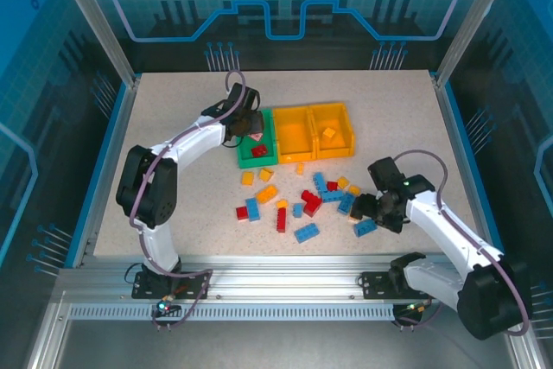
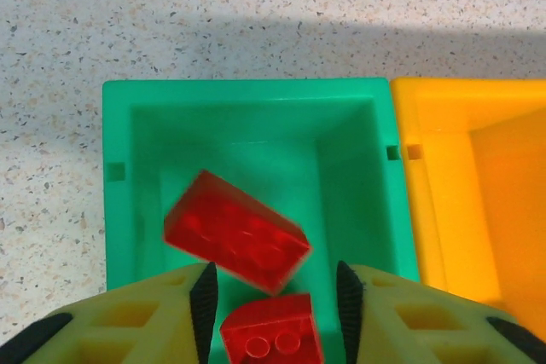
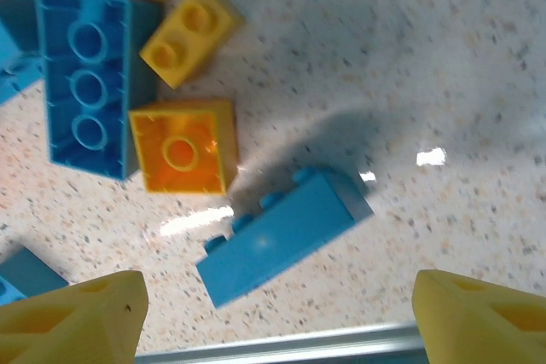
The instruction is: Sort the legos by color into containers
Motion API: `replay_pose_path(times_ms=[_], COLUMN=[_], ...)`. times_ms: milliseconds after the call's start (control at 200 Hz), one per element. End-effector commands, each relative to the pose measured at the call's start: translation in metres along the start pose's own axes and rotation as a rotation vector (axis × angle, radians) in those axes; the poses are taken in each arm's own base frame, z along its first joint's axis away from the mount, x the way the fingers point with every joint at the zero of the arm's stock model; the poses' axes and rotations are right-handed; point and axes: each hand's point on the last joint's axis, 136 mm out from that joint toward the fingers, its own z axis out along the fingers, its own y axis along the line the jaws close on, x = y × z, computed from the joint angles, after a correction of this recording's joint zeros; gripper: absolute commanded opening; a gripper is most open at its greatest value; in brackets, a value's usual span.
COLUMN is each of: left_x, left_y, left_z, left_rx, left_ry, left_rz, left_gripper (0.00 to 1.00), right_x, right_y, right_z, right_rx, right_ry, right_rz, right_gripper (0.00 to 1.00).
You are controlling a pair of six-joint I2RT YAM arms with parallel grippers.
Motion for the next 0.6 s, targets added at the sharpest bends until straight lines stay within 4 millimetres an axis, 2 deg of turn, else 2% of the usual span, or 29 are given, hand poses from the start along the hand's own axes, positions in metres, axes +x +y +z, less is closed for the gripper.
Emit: replay_pose_path(times_ms=[0,150,310,595], left_x=[-0.010,-0.004,0.003,0.006], left_y=[-0.010,-0.012,-0.012,-0.006], left_z=[-0.004,-0.011,-0.023,-0.043], left_rx=[0.041,0.068,0.081,0.087], left_ry=[-0.015,-0.016,-0.029,-0.056], left_rz=[0.006,0.002,0.006,0.015], left_gripper=[0.49,0.57,0.63,0.65], right_x=[0.022,0.027,0.030,0.023], right_y=[-0.005,-0.008,0.001,0.004], right_z=[0.003,0.010,0.019,0.033], right_rx=[0.012,0.024,-0.024,-0.020], right_ry=[0.078,0.105,0.123,0.107], right_rz=[0.047,0.041,0.065,0.089], right_gripper=[0.81,0.82,0.81,0.79])
